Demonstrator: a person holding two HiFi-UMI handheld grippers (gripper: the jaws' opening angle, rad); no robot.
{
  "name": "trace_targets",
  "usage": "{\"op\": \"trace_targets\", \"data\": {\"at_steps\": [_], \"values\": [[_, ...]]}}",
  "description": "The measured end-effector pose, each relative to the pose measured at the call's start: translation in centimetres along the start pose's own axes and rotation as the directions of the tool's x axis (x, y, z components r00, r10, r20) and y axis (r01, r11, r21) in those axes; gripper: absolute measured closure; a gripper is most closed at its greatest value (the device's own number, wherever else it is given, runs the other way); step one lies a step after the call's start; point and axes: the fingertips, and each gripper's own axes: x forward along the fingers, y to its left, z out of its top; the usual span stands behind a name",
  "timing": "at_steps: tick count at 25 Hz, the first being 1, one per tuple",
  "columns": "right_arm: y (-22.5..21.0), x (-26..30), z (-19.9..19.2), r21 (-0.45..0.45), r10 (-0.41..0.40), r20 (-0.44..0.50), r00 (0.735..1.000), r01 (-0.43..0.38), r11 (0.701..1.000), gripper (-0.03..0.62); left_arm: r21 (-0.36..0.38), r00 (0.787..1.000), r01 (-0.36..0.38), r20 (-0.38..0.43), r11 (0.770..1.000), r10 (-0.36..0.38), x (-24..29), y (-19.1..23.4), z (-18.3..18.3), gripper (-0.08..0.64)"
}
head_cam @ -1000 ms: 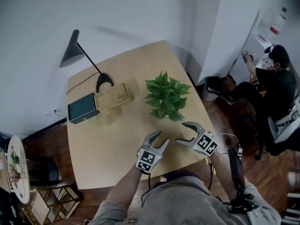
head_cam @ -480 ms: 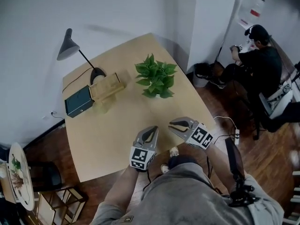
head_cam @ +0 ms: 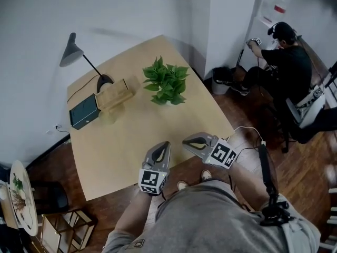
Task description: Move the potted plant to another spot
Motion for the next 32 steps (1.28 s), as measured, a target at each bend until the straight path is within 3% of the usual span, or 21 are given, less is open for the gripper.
{"op": "trace_targets", "data": {"at_steps": [4,12,32], "values": [[0.1,-1.4,0.7,-0.004,0.027,0.019,0.999,-0.027,1.0,0.586,-0.025,0.999,-0.029,0.017,0.999,0.029,0.4,-1.0,0.8,0.558],[0.0,-3.4,0.1,0.131,0.024,0.075,0.997,-0.033,0.991,0.586,-0.085,0.998,-0.061,0.005,0.994,0.062,0.4,-3.0,0.6,0.558],[0.0,-3.1,1.4,0.099,0.055,0.087,0.995,-0.064,0.993,0.586,-0.089,0.995,-0.095,0.008,0.992,0.096,0.2,-3.2,0.9,0.558]]}}
